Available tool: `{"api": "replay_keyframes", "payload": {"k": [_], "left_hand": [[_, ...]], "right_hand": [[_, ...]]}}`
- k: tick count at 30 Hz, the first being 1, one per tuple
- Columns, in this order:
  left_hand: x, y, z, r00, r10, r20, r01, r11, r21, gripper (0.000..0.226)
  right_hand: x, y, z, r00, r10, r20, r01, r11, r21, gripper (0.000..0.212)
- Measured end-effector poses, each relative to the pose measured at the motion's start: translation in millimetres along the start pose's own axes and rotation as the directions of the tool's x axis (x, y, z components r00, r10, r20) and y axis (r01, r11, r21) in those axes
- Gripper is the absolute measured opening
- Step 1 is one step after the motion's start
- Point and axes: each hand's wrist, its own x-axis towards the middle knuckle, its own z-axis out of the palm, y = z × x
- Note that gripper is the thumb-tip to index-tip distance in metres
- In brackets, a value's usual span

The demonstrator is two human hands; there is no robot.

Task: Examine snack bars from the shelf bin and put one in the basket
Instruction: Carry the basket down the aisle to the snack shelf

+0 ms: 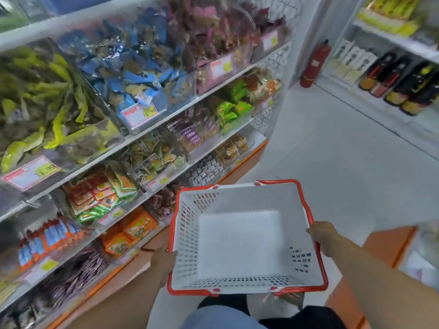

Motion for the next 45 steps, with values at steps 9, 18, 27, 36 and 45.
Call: {"api": "replay_keyframes", "payload": {"k": [9,18,27,36,45], "left_hand": [[-6,-12,4,0.983,-0.126,-0.133,0.100,0.977,-0.190,0.037],[-17,-39,28,0.934,-0.203,-0.295,0.126,0.957,-0.260,0.035],[-9,-45,113,0.851,-0.336,-0.403,0.183,0.909,-0.374,0.036],[87,-61,196,0.809,-0.393,-0.437,0.195,0.881,-0.431,0.036],[221,-123,229,0.821,-0.416,-0.390,0.301,0.897,-0.324,0.035]], "right_hand": [[27,-98,17,0.981,-0.173,0.083,0.190,0.933,-0.306,0.019],[55,-155,47,0.928,-0.243,0.283,0.355,0.809,-0.468,0.029],[147,-185,56,0.885,-0.200,0.421,0.436,0.677,-0.593,0.027],[298,-154,97,0.866,-0.184,0.464,0.460,0.656,-0.598,0.025],[413,-128,200,0.859,-0.108,0.500,0.466,0.568,-0.678,0.023]]}}
